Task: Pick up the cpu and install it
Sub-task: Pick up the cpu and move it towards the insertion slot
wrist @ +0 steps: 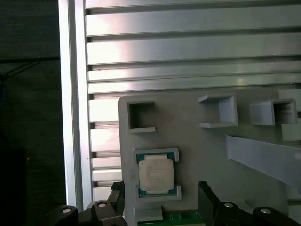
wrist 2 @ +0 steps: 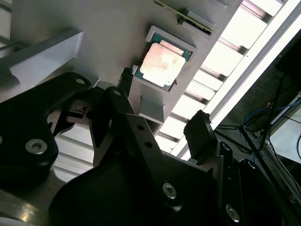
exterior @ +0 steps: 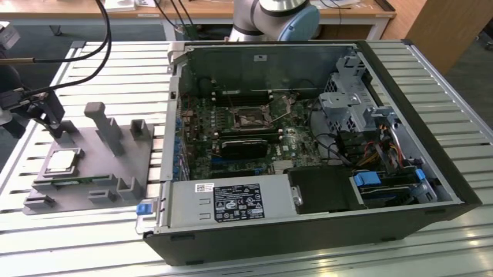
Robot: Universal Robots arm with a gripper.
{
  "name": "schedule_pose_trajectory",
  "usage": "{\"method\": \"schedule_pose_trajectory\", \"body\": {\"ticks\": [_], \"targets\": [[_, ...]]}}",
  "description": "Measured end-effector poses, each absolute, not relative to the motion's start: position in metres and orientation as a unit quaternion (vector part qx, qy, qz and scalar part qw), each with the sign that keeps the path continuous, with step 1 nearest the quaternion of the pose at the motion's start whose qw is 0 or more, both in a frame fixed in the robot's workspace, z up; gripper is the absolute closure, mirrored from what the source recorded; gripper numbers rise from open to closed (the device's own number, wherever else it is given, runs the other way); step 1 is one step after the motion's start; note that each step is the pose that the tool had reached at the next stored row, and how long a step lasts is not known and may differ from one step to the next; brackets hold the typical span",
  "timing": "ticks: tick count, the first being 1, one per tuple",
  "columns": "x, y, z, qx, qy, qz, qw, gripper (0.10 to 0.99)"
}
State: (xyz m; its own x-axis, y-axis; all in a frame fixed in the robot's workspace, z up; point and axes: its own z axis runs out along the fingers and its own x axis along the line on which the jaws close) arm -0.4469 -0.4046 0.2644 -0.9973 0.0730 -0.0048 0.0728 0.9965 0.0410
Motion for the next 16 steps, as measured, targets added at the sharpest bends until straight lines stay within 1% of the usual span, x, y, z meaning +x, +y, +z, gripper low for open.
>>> {"method": "schedule_pose_trajectory", "body": {"ticks": [16], "targets": [[-0.4465,-0.4046,0.2580,0.037,0.999,0.020,0.003,0.369]]}}
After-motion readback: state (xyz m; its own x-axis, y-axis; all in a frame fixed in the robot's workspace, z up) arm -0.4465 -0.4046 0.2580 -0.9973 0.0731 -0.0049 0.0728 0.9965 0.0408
